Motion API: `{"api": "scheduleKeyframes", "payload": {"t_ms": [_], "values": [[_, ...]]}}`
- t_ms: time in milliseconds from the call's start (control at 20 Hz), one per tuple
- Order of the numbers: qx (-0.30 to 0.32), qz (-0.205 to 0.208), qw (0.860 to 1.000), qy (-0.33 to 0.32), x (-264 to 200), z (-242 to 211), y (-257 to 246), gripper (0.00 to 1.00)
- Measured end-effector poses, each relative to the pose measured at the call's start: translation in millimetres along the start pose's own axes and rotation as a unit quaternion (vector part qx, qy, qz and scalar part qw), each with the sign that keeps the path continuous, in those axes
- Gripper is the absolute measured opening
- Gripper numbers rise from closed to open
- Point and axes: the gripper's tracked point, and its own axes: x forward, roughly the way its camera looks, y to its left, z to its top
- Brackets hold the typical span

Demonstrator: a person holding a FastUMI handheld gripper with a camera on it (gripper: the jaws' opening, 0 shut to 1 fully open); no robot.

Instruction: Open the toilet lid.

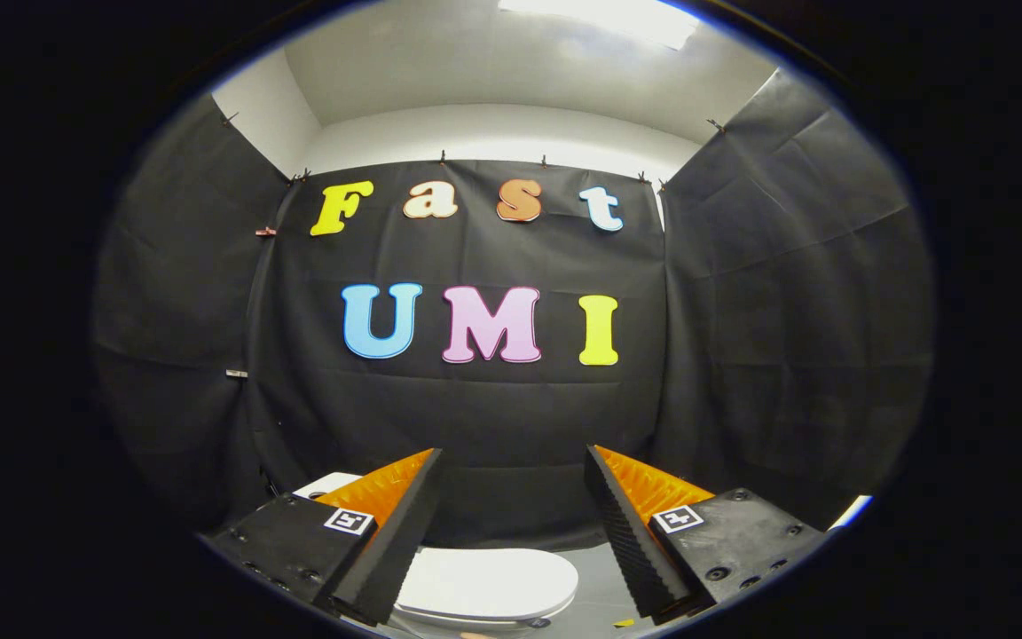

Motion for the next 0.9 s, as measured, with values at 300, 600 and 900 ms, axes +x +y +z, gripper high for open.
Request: {"api": "scheduleKeyframes", "payload": {"t_ms": [300,600,900], "values": [[0.027,-0.007,0.999,0.019,3.1,-14.1,-12.5,0.99],[0.075,-0.007,0.996,0.052,18.7,-57.8,-34.2,0.98],[0.157,-0.034,0.982,0.098,43.5,-130.5,-77.5,0.99]]}}
